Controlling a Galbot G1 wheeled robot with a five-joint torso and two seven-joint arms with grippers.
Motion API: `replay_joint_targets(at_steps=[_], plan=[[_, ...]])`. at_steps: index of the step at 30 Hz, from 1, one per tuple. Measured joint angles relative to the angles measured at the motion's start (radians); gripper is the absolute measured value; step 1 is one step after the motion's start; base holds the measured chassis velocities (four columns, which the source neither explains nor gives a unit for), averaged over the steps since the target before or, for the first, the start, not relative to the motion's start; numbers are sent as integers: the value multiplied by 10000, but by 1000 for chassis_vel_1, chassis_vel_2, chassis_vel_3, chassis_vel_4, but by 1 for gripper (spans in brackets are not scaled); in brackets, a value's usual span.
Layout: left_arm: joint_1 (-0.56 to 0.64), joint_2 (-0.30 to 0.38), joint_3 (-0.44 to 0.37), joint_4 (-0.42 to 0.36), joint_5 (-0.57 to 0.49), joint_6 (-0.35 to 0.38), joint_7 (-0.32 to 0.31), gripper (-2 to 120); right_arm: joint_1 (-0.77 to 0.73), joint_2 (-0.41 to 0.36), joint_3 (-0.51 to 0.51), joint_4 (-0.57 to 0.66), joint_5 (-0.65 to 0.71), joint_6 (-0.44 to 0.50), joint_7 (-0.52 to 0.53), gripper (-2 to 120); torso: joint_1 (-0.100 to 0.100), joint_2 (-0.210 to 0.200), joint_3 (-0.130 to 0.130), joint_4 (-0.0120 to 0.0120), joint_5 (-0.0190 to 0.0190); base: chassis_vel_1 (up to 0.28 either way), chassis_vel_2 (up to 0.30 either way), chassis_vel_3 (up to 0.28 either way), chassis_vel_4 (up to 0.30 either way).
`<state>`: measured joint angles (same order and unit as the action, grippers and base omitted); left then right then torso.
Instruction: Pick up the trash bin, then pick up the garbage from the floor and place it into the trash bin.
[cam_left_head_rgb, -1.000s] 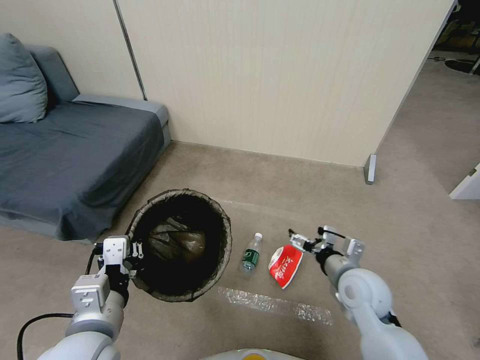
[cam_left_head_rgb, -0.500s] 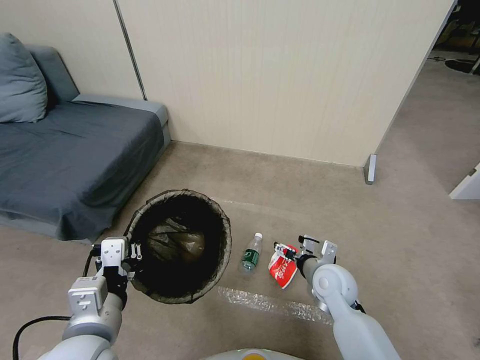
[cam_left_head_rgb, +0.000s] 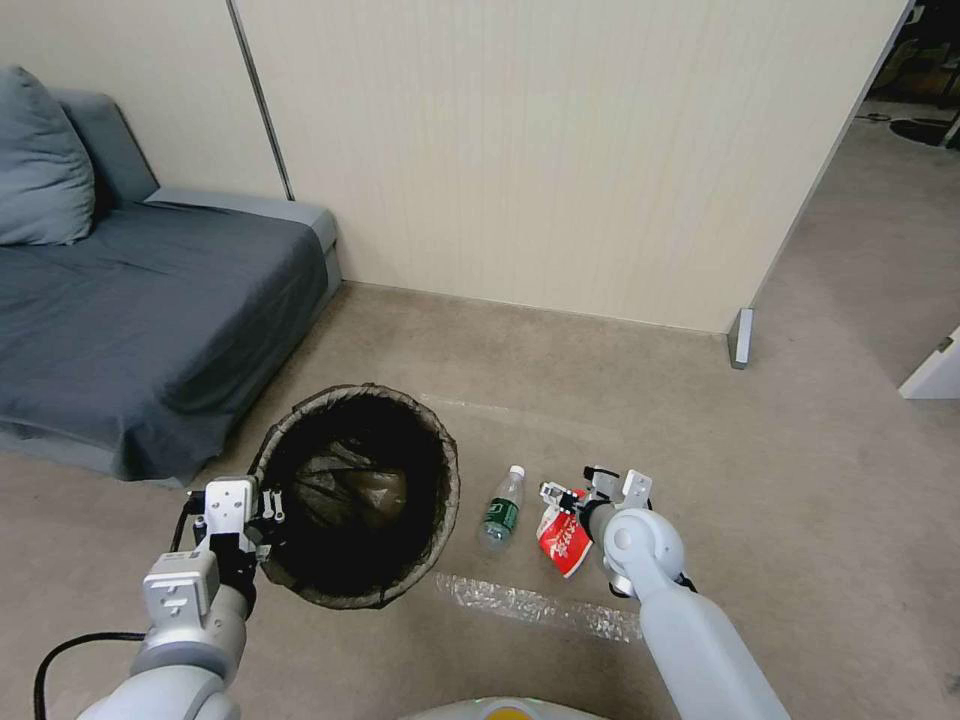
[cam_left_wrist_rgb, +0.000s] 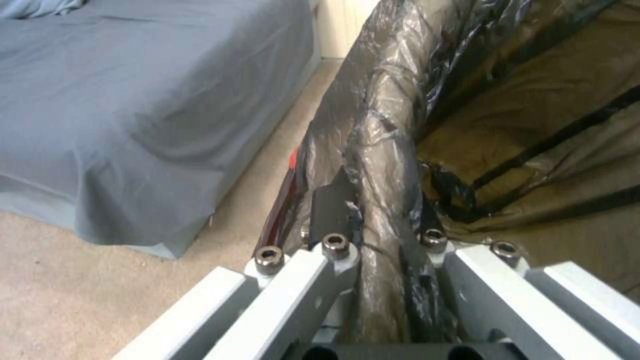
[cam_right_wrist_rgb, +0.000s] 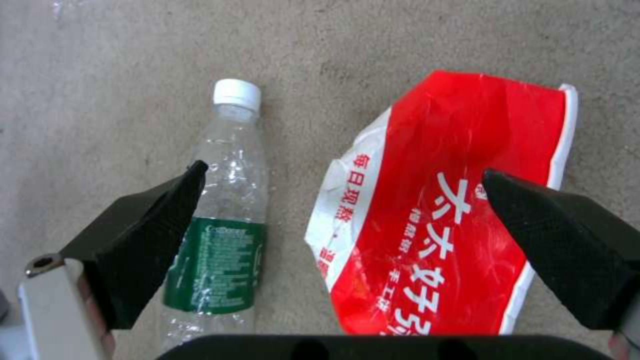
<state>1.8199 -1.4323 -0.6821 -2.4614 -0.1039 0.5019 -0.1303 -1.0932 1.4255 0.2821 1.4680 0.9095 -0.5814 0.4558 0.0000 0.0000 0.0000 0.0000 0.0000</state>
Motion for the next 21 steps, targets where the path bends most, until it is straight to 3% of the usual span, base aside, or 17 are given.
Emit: replay_joint_targets(at_steps=[21], plan=[[-46, 35, 47, 116, 3, 7, 10, 1, 269, 163, 1, -1006, -559, 206, -448, 100, 0, 0, 0, 0, 0, 0, 0, 0, 0]])
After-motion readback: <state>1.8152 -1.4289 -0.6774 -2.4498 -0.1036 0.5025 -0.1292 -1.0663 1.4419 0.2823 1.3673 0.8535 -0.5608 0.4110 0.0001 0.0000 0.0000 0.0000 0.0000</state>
